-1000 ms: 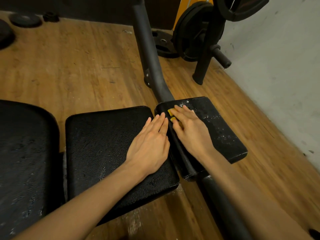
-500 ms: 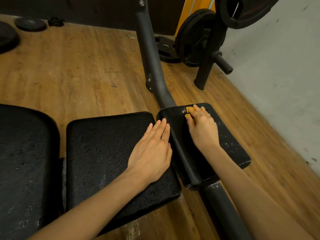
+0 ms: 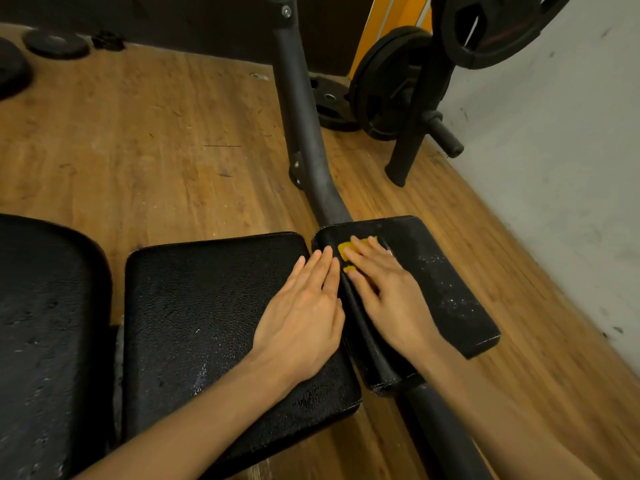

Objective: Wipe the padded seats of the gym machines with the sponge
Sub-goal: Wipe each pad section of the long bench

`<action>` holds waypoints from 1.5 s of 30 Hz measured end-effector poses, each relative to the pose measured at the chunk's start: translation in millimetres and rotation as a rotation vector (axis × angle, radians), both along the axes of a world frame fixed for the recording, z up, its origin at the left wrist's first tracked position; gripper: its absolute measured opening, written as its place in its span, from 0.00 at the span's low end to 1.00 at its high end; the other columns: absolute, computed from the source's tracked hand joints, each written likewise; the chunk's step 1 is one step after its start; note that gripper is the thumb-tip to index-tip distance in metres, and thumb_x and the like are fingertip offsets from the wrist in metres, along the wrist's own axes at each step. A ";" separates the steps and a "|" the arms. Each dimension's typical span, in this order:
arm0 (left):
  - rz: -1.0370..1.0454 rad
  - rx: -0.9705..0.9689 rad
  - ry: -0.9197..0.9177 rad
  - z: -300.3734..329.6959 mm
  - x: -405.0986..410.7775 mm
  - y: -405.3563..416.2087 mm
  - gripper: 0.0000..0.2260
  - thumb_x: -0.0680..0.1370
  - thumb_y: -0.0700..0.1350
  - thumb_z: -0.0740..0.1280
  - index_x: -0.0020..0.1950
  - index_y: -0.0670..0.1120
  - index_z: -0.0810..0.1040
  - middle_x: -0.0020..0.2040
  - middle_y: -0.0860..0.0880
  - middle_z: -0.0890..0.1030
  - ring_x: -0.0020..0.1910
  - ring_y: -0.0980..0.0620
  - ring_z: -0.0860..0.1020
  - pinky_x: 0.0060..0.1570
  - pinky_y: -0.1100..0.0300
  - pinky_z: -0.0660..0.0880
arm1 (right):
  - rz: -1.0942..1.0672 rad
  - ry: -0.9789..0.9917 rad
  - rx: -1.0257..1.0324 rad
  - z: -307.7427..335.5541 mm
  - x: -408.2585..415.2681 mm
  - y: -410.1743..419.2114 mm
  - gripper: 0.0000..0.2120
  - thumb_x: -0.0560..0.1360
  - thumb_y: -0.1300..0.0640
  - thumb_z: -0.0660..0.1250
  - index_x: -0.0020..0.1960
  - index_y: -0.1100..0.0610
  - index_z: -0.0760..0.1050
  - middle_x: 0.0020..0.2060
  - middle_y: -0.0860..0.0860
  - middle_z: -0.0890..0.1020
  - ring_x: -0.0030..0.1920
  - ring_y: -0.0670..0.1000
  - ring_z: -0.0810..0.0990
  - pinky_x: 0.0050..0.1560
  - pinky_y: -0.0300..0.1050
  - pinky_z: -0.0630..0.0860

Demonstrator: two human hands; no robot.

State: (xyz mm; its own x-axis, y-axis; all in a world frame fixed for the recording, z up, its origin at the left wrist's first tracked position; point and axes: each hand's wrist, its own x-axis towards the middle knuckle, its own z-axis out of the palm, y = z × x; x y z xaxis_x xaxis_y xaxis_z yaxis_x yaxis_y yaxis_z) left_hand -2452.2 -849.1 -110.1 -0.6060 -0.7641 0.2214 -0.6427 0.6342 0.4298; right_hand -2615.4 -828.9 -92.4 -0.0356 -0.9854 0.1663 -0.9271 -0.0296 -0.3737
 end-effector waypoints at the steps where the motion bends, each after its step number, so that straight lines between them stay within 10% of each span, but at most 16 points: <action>1: 0.000 0.003 0.007 -0.6 -0.2 0.0 0.26 0.83 0.49 0.48 0.80 0.42 0.50 0.80 0.44 0.49 0.79 0.51 0.47 0.73 0.60 0.35 | 0.003 0.000 0.016 -0.2 -9.7 -5.2 0.19 0.82 0.52 0.60 0.72 0.49 0.69 0.73 0.43 0.66 0.76 0.44 0.57 0.77 0.45 0.51; 6: 0.015 -0.030 -0.013 -2.4 -1.0 0.7 0.28 0.80 0.50 0.45 0.78 0.40 0.57 0.79 0.42 0.57 0.78 0.48 0.55 0.75 0.57 0.42 | -0.314 -0.055 0.015 5.5 -19.9 -51.0 0.19 0.82 0.55 0.60 0.72 0.54 0.69 0.74 0.49 0.66 0.77 0.50 0.56 0.77 0.49 0.49; 22: 0.018 -0.025 -0.006 0.0 -0.7 0.7 0.27 0.82 0.49 0.48 0.79 0.41 0.53 0.80 0.43 0.54 0.79 0.51 0.50 0.73 0.61 0.35 | 0.073 -0.071 -0.060 -8.6 7.0 -33.1 0.18 0.82 0.55 0.58 0.71 0.51 0.70 0.72 0.46 0.69 0.76 0.46 0.58 0.76 0.44 0.52; 29: 0.008 -0.008 0.011 -0.4 -0.1 1.7 0.26 0.83 0.49 0.49 0.80 0.42 0.51 0.80 0.45 0.50 0.79 0.52 0.48 0.74 0.61 0.36 | -0.254 0.077 -0.081 -3.3 -28.5 -80.0 0.11 0.81 0.55 0.58 0.55 0.56 0.78 0.54 0.53 0.80 0.59 0.54 0.73 0.63 0.47 0.68; 34: 0.016 -0.009 -0.023 -0.2 -0.9 0.9 0.28 0.81 0.51 0.47 0.79 0.42 0.53 0.80 0.44 0.51 0.79 0.52 0.49 0.73 0.61 0.36 | 0.108 -0.027 -0.030 -1.1 -9.5 -68.5 0.15 0.82 0.55 0.59 0.66 0.56 0.75 0.63 0.49 0.77 0.67 0.48 0.70 0.70 0.41 0.61; 40: 0.015 0.008 -0.014 0.6 -0.3 1.4 0.28 0.82 0.54 0.45 0.80 0.44 0.49 0.81 0.46 0.47 0.79 0.54 0.45 0.74 0.62 0.36 | -0.428 -0.026 0.029 4.4 -47.1 -90.6 0.15 0.82 0.55 0.58 0.63 0.61 0.75 0.63 0.59 0.76 0.69 0.61 0.69 0.71 0.59 0.63; 45: 0.016 0.003 -0.068 -0.5 -1.7 0.4 0.32 0.79 0.59 0.41 0.80 0.44 0.49 0.80 0.46 0.48 0.79 0.54 0.46 0.71 0.62 0.34 | -0.243 -0.002 -0.041 -13.0 19.8 -40.2 0.21 0.83 0.53 0.53 0.75 0.57 0.63 0.76 0.54 0.61 0.78 0.53 0.53 0.77 0.53 0.51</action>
State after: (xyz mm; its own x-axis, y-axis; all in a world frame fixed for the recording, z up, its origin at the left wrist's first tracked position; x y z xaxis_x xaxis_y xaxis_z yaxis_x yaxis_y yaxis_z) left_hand -2453.9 -848.7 -110.7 -0.6071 -0.7744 0.1778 -0.6804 0.6223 0.3870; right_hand -2595.6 -869.2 -105.4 -0.2715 -0.9401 0.2060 -0.9081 0.1793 -0.3784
